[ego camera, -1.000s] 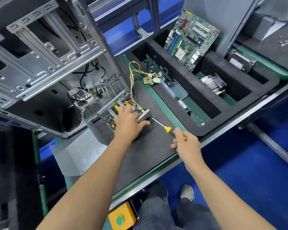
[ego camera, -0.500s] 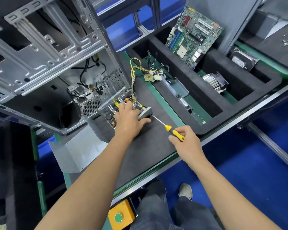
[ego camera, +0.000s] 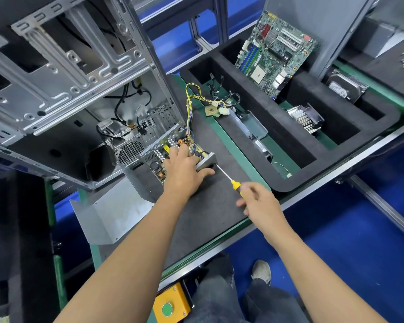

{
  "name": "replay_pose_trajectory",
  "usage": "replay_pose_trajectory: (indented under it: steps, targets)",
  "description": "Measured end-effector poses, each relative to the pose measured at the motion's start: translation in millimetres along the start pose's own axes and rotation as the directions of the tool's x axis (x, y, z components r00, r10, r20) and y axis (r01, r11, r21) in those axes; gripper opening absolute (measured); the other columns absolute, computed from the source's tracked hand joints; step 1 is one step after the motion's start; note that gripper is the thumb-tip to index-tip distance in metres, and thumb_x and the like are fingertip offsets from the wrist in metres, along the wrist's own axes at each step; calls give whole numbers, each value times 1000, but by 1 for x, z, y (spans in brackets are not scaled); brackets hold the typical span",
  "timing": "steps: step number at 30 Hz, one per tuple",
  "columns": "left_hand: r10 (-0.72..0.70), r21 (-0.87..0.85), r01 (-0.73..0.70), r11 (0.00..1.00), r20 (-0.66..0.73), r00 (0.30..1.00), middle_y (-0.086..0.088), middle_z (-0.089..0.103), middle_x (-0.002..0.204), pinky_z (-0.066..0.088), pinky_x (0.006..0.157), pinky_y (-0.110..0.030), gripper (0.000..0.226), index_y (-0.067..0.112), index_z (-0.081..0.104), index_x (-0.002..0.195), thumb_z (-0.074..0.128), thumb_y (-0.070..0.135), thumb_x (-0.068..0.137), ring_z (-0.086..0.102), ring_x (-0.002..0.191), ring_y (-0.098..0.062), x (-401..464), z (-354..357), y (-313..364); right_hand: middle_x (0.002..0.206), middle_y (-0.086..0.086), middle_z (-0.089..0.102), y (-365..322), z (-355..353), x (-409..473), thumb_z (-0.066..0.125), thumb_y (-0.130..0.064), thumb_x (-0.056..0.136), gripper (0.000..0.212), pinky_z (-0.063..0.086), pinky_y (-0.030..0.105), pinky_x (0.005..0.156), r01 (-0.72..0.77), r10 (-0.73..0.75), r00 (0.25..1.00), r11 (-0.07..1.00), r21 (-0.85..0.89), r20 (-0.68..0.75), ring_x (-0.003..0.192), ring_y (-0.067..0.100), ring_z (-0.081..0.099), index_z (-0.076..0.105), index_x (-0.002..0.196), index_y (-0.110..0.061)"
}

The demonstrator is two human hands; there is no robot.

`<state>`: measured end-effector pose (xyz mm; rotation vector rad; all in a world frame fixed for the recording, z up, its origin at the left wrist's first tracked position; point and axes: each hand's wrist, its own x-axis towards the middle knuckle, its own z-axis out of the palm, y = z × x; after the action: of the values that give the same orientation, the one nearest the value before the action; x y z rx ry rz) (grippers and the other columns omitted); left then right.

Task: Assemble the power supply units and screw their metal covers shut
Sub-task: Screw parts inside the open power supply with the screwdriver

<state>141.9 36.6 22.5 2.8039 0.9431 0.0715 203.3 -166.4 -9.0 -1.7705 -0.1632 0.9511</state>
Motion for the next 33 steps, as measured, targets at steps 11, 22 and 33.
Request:
replay_pose_trajectory:
  steps: [11, 22, 33]
  targets:
    - [-2, -11, 2, 1000, -17, 1000, 4, 29, 98, 28, 83, -39, 56, 13, 75, 107, 70, 61, 77, 27, 106, -24, -2, -1, 2, 99, -10, 55, -5, 5, -5, 68, -38, 90, 19, 39, 15, 60, 74, -83, 991, 994, -85, -103, 84, 1, 55, 56, 105, -36]
    - [14, -15, -15, 1000, -43, 999, 2, 30, 96, 26, 79, -37, 55, 10, 76, 102, 73, 58, 75, 28, 102, -24, -1, 1, 1, 79, 10, 66, -9, 3, -1, 52, -29, 98, 28, 41, 25, 50, 65, -84, 990, 983, -170, -111, 61, 17, 49, 70, 82, -16]
    - [-483, -732, 324, 599, -8, 876, 4, 59, 84, 38, 71, -27, 33, 19, 68, 119, 44, 17, 97, 57, 78, -14, -2, -32, -3, 70, 3, 60, -3, -23, -8, 46, -35, 99, 33, 30, 13, 38, 47, -75, 976, 990, -135, -205, 46, 4, 40, 61, 74, -20]
